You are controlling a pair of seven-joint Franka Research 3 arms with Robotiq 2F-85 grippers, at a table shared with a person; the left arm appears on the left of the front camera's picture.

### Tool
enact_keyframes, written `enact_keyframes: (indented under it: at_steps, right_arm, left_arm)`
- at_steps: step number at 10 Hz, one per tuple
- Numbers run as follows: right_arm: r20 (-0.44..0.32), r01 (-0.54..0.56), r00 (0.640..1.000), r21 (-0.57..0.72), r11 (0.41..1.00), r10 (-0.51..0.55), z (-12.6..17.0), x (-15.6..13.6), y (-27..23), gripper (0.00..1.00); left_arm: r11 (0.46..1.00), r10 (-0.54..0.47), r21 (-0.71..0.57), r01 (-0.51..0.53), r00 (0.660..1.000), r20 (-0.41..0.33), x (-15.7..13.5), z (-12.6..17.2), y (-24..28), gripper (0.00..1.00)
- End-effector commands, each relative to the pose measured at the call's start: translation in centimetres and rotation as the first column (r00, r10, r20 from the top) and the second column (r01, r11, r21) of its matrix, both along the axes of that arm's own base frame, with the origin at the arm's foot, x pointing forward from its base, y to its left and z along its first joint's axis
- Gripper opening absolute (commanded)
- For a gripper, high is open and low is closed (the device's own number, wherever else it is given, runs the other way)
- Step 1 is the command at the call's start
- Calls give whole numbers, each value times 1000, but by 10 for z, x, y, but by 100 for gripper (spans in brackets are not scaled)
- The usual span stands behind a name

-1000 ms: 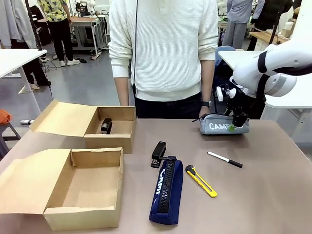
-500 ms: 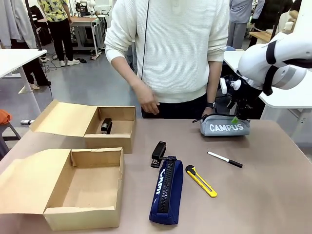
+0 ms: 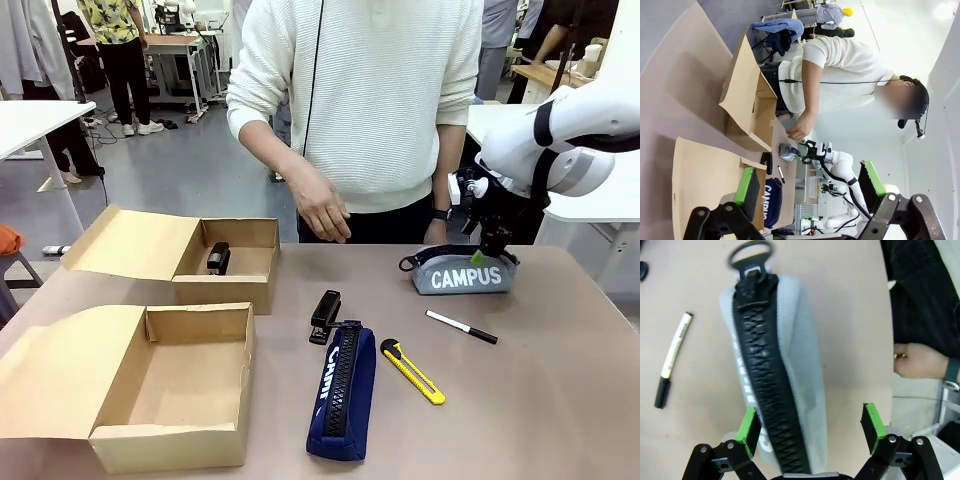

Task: Place items inside the box.
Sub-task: Pick up a Pencil pouch or Stapler and place it inside the Mailer Box closest to the robot.

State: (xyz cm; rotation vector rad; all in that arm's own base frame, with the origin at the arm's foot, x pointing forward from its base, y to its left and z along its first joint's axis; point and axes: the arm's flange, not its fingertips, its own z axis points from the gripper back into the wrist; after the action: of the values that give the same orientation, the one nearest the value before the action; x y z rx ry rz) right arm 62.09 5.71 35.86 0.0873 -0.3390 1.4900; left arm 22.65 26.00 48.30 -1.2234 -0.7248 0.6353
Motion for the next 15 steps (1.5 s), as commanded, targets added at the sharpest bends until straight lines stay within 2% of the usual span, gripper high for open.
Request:
enact_keyframes:
  at_steps: [1, 2, 3, 4, 5, 7, 8, 9, 10, 12, 13, 14, 15]
  right_arm:
    - [3, -29, 1000, 17, 999, 29, 2, 13, -4, 100]
    - [-57, -53, 997, 4, 999, 53, -5, 13, -4, 100]
    - [-113, -81, 990, -11, 997, 79, -10, 10, -5, 41]
    - [-115, -86, 990, 12, 996, 87, -11, 9, -6, 40]
    - [-118, -83, 989, 17, 996, 84, -11, 8, -7, 0]
    - [-121, -74, 990, 31, 997, 78, -8, 7, -10, 0]
    - [-127, -68, 989, 38, 997, 73, -8, 7, -12, 14]
    - [-133, -66, 989, 43, 997, 71, -8, 7, -13, 4]
    - [-139, -64, 988, 44, 997, 70, -7, 8, -14, 0]
    - [-164, -62, 984, 51, 997, 69, -3, 6, -16, 0]
    - [-175, -5, 984, 101, 995, 23, 19, -5, -26, 0]
    - [-194, 117, 977, 143, 983, -88, 50, -22, -43, 0]
    - [-249, 227, 953, 203, 953, -174, 84, -50, -59, 0]
  left_arm:
    - [1000, -5, 6, 5, 1000, 25, 0, 1, 0, 100]
    - [1000, -5, 6, 5, 1000, 25, 0, 1, 0, 100]
    - [1000, -5, 6, 5, 1000, 25, 0, 1, 0, 100]
    - [1000, -5, 6, 5, 1000, 25, 0, 1, 0, 100]
    - [1000, -5, 6, 5, 1000, 25, 0, 1, 0, 100]
    - [1000, -5, 6, 5, 1000, 25, 0, 1, 0, 100]
    - [1000, -5, 6, 5, 1000, 25, 0, 1, 0, 100]
    - [1000, -5, 6, 5, 1000, 25, 0, 1, 0, 100]
    - [1000, -5, 6, 5, 1000, 25, 0, 1, 0, 100]
    - [1000, -5, 6, 5, 1000, 25, 0, 1, 0, 100]
    - [1000, -5, 6, 5, 1000, 25, 0, 1, 0, 100]
    - [1000, -5, 6, 5, 1000, 25, 0, 1, 0, 100]
    - [1000, -5, 6, 5, 1000, 25, 0, 1, 0, 100]
